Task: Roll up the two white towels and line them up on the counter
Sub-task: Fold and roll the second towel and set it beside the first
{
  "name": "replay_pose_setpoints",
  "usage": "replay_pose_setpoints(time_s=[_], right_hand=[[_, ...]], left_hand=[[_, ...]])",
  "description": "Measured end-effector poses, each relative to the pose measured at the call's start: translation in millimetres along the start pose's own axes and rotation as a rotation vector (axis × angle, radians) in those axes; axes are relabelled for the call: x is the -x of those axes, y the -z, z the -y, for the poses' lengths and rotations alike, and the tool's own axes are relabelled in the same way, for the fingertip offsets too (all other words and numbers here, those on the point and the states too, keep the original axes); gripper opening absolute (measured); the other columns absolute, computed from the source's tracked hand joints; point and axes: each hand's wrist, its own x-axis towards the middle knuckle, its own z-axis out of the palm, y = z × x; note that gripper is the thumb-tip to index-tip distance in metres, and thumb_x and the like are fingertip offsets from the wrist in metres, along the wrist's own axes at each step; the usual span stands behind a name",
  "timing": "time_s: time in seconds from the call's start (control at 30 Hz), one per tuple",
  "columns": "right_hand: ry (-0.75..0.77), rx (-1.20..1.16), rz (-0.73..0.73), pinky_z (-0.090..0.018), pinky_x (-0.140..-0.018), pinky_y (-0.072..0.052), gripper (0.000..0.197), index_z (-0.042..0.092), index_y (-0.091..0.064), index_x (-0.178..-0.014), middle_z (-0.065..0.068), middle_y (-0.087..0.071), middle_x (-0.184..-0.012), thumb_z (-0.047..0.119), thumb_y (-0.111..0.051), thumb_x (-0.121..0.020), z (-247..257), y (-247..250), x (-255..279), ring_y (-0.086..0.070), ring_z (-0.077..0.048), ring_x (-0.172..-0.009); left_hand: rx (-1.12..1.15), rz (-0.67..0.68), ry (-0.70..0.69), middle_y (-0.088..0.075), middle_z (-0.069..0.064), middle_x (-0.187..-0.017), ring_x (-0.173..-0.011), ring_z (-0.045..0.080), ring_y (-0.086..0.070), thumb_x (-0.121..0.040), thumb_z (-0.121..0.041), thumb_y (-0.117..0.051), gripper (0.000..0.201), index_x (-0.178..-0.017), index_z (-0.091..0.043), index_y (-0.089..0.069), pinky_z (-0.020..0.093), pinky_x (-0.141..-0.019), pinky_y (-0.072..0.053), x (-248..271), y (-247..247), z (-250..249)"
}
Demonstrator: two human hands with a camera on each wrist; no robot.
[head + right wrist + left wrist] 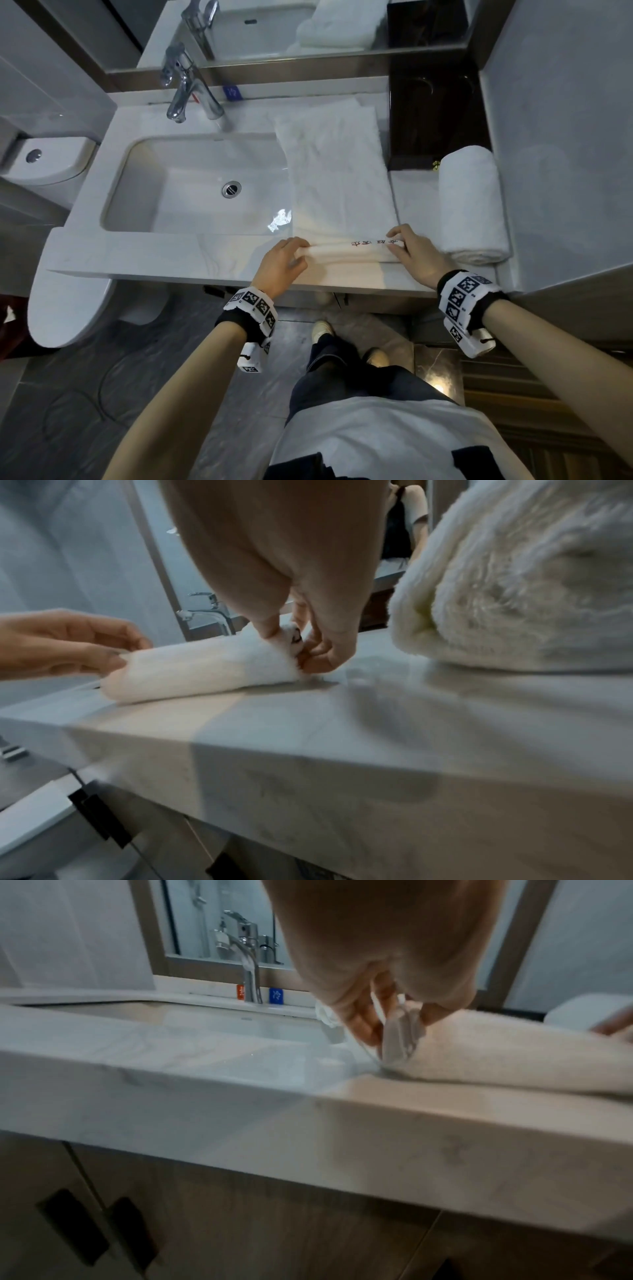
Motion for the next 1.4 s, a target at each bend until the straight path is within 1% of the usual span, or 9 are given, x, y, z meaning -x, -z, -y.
replay_pose_setpoints(time_s=[0.17,0.3,0.47,0.6,0.77,0.9,1.07,1.17,1.4], right_hand=[[-0.146,-0.03,-0.065,-0.031,-0.083,-0.041,0.037,0.008,-0.044,-0.123,-0.017,-0.054,-0.114,0.028,-0.053,-0.094,2.8,-0.4,-11.4,-0.051,-0.021,-0.093],[-0.151,0.093,-0.106,-0.037,-0.081,-0.047,0.031,0.01,-0.052,-0.111,-0.011,-0.057,-0.108,0.032,-0.058,-0.09,9.8,2.7,-20.3,-0.056,-0.025,-0.096],[0.054,0.22,-0.177,-0.032,-0.074,-0.043,0.009,0.007,-0.061,-0.094,-0.008,-0.061,-0.101,0.015,-0.059,-0.089,20.2,0.7,-20.2,-0.058,-0.024,-0.09],[0.24,0.351,-0.163,-0.038,-0.069,-0.046,0.011,0.001,-0.062,-0.096,-0.012,-0.063,-0.098,0.006,-0.054,-0.09,20.2,-8.6,-8.4,-0.059,-0.028,-0.087],[0.353,0.514,-0.052,-0.038,-0.076,-0.043,0.036,0.003,-0.061,-0.104,-0.012,-0.06,-0.105,0.017,-0.071,-0.073,10.4,-7.6,2.4,-0.055,-0.031,-0.099],[0.306,0.474,-0.044,-0.035,-0.088,-0.039,0.028,0.005,-0.064,-0.108,-0.011,-0.057,-0.114,0.018,-0.062,-0.083,12.6,0.0,-11.4,-0.05,-0.027,-0.107],[0.072,0.25,0.136,-0.037,-0.096,-0.039,0.034,0.007,-0.052,-0.125,-0.013,-0.054,-0.128,0.024,-0.046,-0.096,18.4,10.8,-35.7,-0.049,-0.028,-0.116],[-0.073,0.085,0.127,-0.033,-0.092,-0.04,0.038,0.012,-0.042,-0.13,-0.013,-0.049,-0.136,0.028,-0.047,-0.096,22.1,14.4,-49.4,-0.052,-0.03,-0.116],[-0.225,0.015,-0.073,-0.039,-0.093,-0.042,0.033,0.006,-0.049,-0.116,-0.016,-0.052,-0.124,0.027,-0.058,-0.091,28.9,9.2,-71.2,-0.052,-0.031,-0.111]], left_hand=[[0.17,-0.091,0.242,-0.064,0.013,-0.107,-0.084,0.027,-0.064,-0.091,-0.019,-0.058,0.023,-0.106,-0.003,-0.051,0.037,-0.075,-0.052,-13.1,2.9,-10.3],[-0.136,-0.143,0.321,-0.069,0.01,-0.102,-0.094,0.03,-0.062,-0.091,-0.028,-0.059,0.022,-0.1,-0.008,-0.061,0.035,-0.077,-0.045,-19.4,-2.1,-14.5],[-0.132,-0.222,0.162,-0.062,0.009,-0.098,-0.097,0.026,-0.057,-0.091,-0.013,-0.057,0.012,-0.094,-0.006,-0.066,0.034,-0.069,-0.042,-17.9,-11.7,-17.9],[-0.13,-0.202,-0.009,-0.067,0.008,-0.09,-0.083,0.027,-0.063,-0.09,-0.023,-0.062,0.019,-0.094,-0.006,-0.071,0.035,-0.067,-0.049,-8.4,-11.9,-7.0],[-0.206,-0.043,-0.164,-0.063,0.013,-0.116,-0.112,0.034,-0.056,-0.068,-0.013,-0.078,0.041,-0.106,-0.003,-0.066,0.048,-0.088,-0.051,0.9,-8.5,11.1],[-0.25,-0.035,-0.195,-0.06,0.012,-0.122,-0.119,0.034,-0.052,-0.07,-0.014,-0.075,0.036,-0.105,-0.006,-0.067,0.043,-0.1,-0.04,-10.0,-2.7,13.5],[0.027,0.05,0.063,-0.068,0.009,-0.102,-0.097,0.023,-0.059,-0.089,-0.035,-0.062,0.031,-0.108,-0.012,-0.066,0.026,-0.077,-0.041,-25.1,10.6,16.7],[0.143,-0.036,0.215,-0.068,0.009,-0.092,-0.089,0.024,-0.063,-0.09,-0.039,-0.058,0.033,-0.104,-0.011,-0.065,0.026,-0.072,-0.041,-34.2,13.3,12.5],[0.096,-0.15,0.541,-0.066,0.01,-0.11,-0.105,0.029,-0.059,-0.085,-0.043,-0.063,0.042,-0.11,-0.01,-0.058,0.031,-0.077,-0.039,-61.2,7.4,-5.2]])
